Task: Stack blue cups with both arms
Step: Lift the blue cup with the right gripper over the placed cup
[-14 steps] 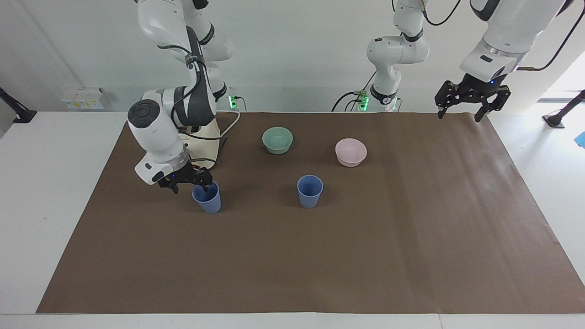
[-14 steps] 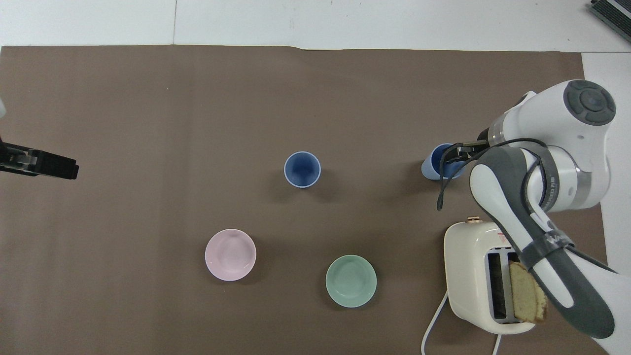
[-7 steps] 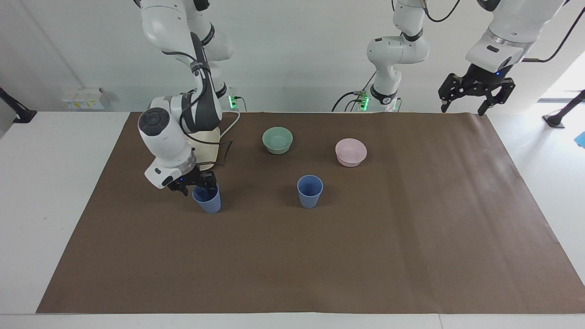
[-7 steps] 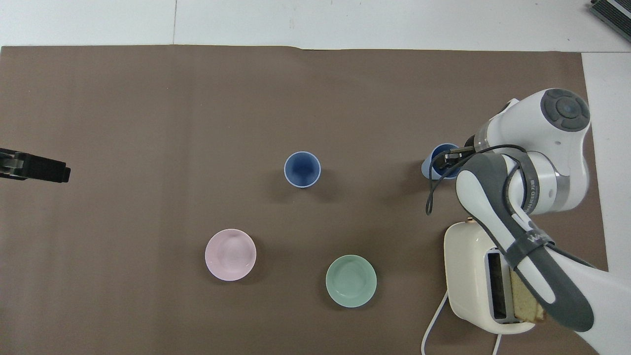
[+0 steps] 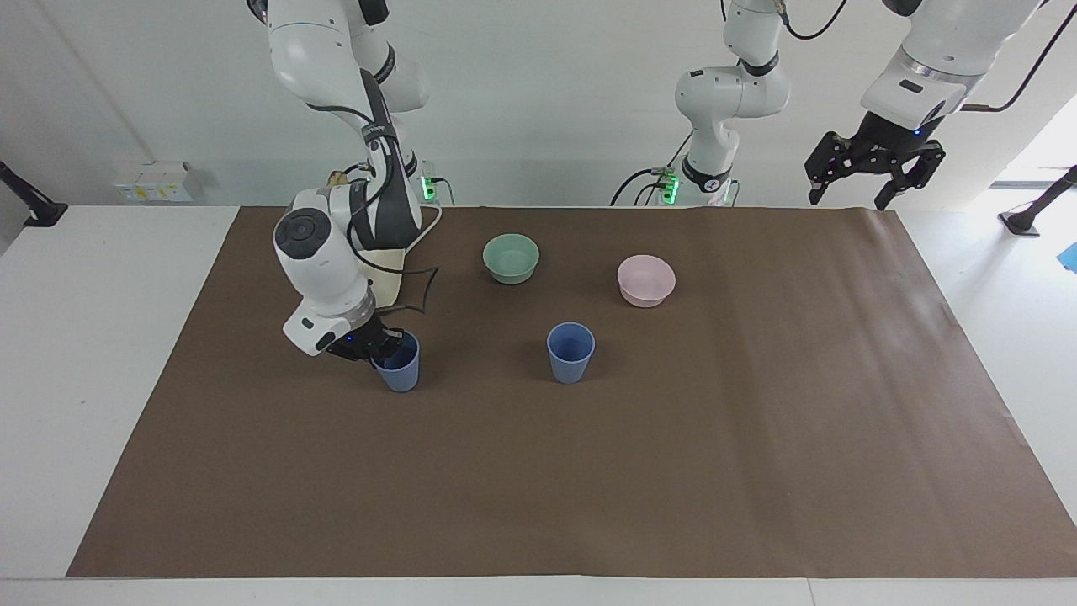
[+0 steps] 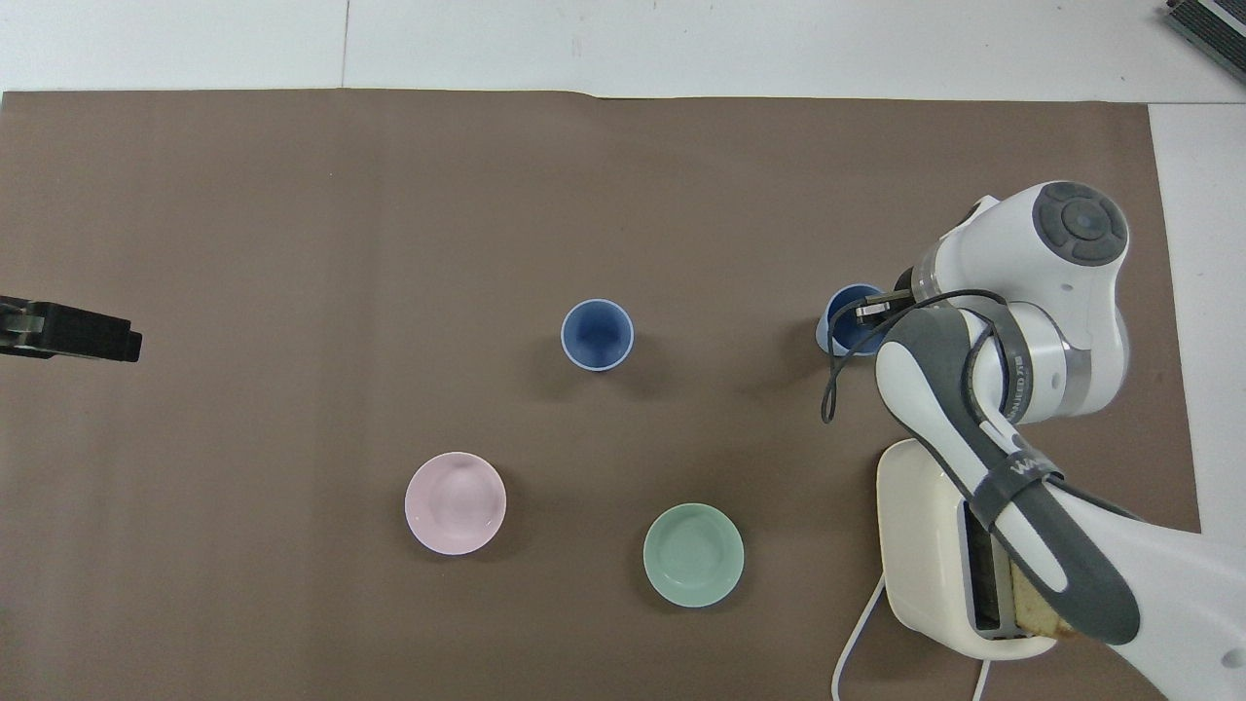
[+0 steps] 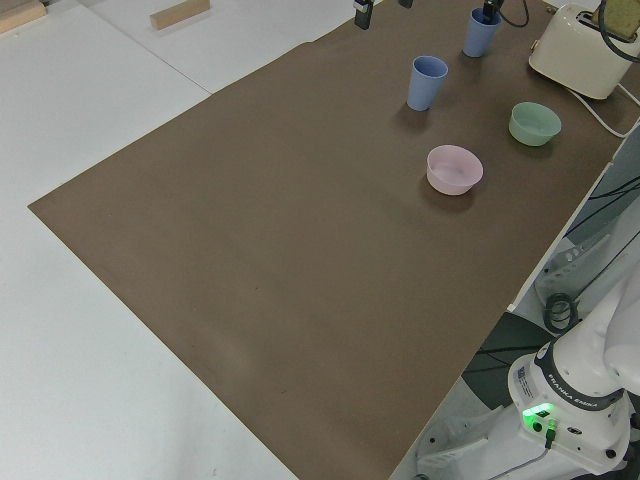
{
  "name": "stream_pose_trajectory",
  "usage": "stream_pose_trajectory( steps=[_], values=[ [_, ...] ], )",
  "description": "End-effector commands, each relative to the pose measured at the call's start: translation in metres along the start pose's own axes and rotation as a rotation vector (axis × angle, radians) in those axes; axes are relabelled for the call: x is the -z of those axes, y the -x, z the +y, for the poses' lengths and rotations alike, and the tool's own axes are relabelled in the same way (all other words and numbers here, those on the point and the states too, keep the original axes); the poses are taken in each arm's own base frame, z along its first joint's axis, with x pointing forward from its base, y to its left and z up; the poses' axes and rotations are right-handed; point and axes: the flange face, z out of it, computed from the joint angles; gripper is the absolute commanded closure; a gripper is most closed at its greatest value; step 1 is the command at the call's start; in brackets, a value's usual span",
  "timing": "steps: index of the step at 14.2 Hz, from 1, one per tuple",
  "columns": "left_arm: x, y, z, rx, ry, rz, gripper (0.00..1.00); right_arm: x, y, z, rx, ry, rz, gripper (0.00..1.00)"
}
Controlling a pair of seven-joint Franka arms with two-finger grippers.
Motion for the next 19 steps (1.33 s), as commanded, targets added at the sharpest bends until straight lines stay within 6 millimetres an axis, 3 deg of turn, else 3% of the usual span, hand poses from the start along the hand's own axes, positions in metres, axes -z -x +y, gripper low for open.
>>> stream_pose_trajectory(
  steps=[1, 2, 5, 7, 10, 13, 16, 19],
  values=[
    [0.004, 0.008, 0.003, 0.019, 0.011, -0.004, 0.0, 0.024, -0.006, -0.001, -0.009, -0.007, 0.018, 1.0],
    [0.003, 0.009, 0.004, 0.022, 0.011, -0.007, 0.0, 0.039, -0.008, -0.004, -0.018, -0.008, 0.001, 1.0],
    [0.001, 0.013, 0.007, 0.037, 0.01, -0.012, 0.0, 0.095, -0.014, -0.045, -0.073, -0.027, -0.004, 1.0],
    [-0.002, 0.013, 0.007, 0.034, 0.01, -0.018, 0.0, 0.127, -0.017, -0.081, -0.144, -0.048, 0.023, 1.0],
    [-0.002, 0.014, 0.008, 0.031, 0.011, -0.021, 0.0, 0.16, -0.016, -0.129, -0.204, -0.087, 0.067, 1.0],
    [0.001, 0.014, 0.008, 0.028, 0.01, -0.018, 0.0, 0.174, -0.013, -0.191, -0.15, -0.113, 0.109, 1.0],
    [0.001, 0.013, 0.001, 0.04, 0.009, -0.014, 0.0, 0.187, -0.013, -0.228, -0.128, -0.15, 0.143, 1.0],
    [0.002, 0.014, -0.008, 0.057, 0.007, -0.014, 0.0, 0.177, -0.012, -0.254, -0.095, -0.171, 0.156, 1.0]
  ],
)
